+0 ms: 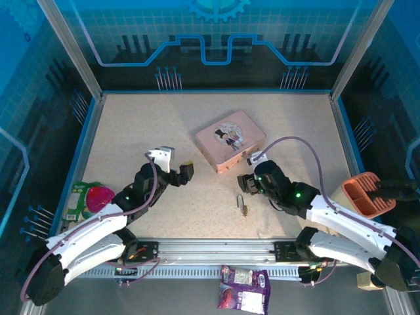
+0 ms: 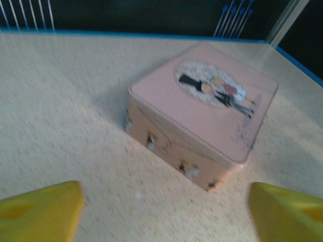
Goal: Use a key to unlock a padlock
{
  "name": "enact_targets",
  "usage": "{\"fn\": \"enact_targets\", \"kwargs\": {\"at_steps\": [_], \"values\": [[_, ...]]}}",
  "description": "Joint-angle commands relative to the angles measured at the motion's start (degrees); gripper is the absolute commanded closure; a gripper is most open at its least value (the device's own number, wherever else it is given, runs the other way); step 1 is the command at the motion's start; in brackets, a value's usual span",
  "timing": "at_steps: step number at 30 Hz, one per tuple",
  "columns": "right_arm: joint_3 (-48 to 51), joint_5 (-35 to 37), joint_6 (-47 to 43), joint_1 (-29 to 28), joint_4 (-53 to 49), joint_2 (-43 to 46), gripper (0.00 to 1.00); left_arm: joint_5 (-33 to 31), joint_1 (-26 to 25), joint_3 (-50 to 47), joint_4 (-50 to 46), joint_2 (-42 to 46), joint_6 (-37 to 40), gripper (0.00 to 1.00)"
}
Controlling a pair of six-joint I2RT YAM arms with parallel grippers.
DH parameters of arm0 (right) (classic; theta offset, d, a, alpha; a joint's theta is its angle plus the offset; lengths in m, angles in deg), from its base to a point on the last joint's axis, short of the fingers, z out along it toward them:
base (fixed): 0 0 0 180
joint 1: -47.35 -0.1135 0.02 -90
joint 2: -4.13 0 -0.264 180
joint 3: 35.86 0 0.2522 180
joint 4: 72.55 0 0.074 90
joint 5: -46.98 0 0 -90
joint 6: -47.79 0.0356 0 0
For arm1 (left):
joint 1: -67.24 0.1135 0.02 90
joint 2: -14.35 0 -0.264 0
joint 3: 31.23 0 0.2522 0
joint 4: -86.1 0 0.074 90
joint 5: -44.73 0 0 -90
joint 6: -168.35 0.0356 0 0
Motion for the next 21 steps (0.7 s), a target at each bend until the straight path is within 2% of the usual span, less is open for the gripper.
{"fn": "enact_targets", "kwargs": {"at_steps": [1,3,6,10,15,17,21], "values": [[0.68,4.68,-13.73,1.41,6.64,3.33,0.32,-4.65,1.17,0.26,5.79,0.03,4.45,0.01],[2.35,6.41,-17.18,1.84,10.00,5.49,0.25,-6.44,2.30,-0.50,8.37,-0.21,4.89,0.01],[6.36,9.48,-22.08,3.21,16.28,8.59,0.17,-14.28,3.12,-1.94,12.67,-1.65,6.44,0.01],[11.80,13.50,-25.94,7.40,24.33,10.36,0.12,-19.95,4.75,-5.46,22.76,-4.54,14.00,0.01],[18.55,13.35,-26.01,14.48,33.91,10.71,0.12,-21.30,8.45,-7.09,32.95,-12.61,23.56,0.01],[20.69,11.94,-25.26,17.24,37.36,9.89,0.11,-23.95,8.84,-7.50,36.90,-15.94,26.87,0.01],[22.88,10.95,-25.15,21.69,42.94,5.66,0.08,-22.01,11.91,-9.36,44.79,-22.92,28.43,0.01]]}}
